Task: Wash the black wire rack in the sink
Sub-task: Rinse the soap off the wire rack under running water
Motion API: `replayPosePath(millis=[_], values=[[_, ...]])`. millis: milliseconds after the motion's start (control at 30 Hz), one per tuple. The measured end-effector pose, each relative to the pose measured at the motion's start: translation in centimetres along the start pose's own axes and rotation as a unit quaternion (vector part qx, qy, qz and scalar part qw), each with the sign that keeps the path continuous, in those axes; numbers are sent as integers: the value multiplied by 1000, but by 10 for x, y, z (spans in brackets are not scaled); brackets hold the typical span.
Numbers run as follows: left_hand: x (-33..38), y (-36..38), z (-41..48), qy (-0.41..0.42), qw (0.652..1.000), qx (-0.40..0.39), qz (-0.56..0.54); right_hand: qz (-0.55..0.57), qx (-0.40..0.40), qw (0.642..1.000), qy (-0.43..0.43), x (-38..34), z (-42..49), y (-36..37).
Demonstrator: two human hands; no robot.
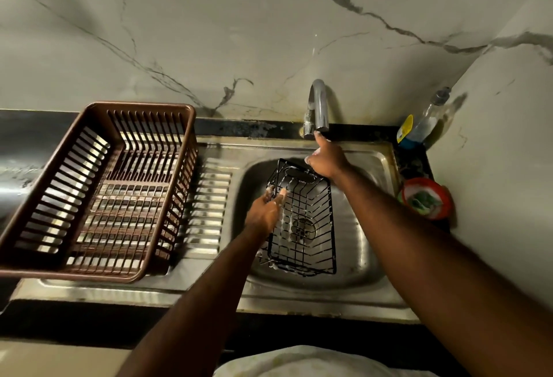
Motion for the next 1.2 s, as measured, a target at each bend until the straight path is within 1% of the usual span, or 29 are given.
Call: replayPosePath(millis=[167, 300, 433, 533, 733, 833, 967, 1033, 1100, 1200], values=[[-1, -7, 11, -4, 999, -3, -45, 51, 22, 998, 37, -3, 21, 1], [3, -10, 14, 10, 999, -2, -44, 60, 22, 997, 46, -7, 27, 7], [8, -14, 11, 8, 999, 11, -53, 67, 29, 996, 44, -6, 29, 10], [8, -13, 11, 8, 999, 4, -50, 62, 9, 997, 34, -5, 29, 15], [9, -12, 9, -12, 999, 4, -49, -33, -27, 999, 17, -2, 35, 17], [10, -12, 8, -29, 998, 4, -62, -64, -61, 996, 13, 2, 40, 21], [15, -15, 6, -40, 998, 5, -58, -143, -95, 985, 32, 3, 44, 21], [15, -18, 6, -46, 997, 8, -55, -163, -103, 981, 36, 2, 47, 22], [16, -20, 4, -51, 997, 9, -54, -165, -87, 982, 31, -2, 49, 20], [17, -22, -1, -60, 997, 10, -41, -103, -27, 994, 20, -8, 50, 9]])
Point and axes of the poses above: each hand's wrist, its own z-axis towards the middle knuckle, its own y-axis out of the palm, x = y × z, the point moved 9 cm from there along z, towards the middle knuckle, and after that the axes turned 5 degrees about -x, right-handed, at the moved point
